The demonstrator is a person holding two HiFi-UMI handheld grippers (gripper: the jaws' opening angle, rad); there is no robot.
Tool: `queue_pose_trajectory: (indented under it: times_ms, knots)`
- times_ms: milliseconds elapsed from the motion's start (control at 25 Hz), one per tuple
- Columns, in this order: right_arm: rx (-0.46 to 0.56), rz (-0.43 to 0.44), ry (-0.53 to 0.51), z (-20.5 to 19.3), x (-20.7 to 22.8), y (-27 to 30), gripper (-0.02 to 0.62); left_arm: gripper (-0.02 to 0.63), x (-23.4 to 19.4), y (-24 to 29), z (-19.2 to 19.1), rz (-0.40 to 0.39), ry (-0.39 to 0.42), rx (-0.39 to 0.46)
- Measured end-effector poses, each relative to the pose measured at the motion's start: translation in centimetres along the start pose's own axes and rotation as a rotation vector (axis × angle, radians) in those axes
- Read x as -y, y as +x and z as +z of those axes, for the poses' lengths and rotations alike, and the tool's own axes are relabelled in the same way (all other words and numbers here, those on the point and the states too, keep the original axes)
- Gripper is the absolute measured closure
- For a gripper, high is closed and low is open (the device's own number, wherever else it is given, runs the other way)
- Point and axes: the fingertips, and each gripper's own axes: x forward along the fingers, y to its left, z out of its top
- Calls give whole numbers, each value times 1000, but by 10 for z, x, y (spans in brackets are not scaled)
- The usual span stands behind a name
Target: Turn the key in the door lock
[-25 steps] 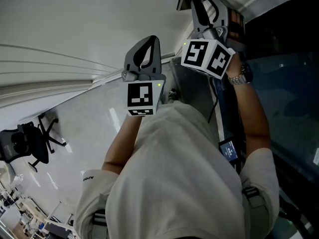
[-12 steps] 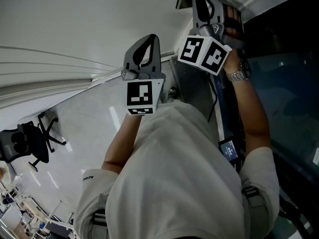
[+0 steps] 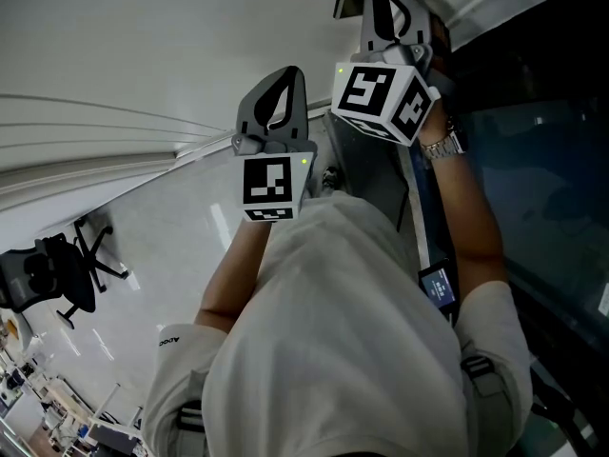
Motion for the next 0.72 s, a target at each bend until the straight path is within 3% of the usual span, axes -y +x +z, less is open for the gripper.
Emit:
queue_pose_trajectory:
  times_ms: [720]
  knots:
    - [44,254,1091,-14,14,5,580,597,14,10,0,6,50,-35]
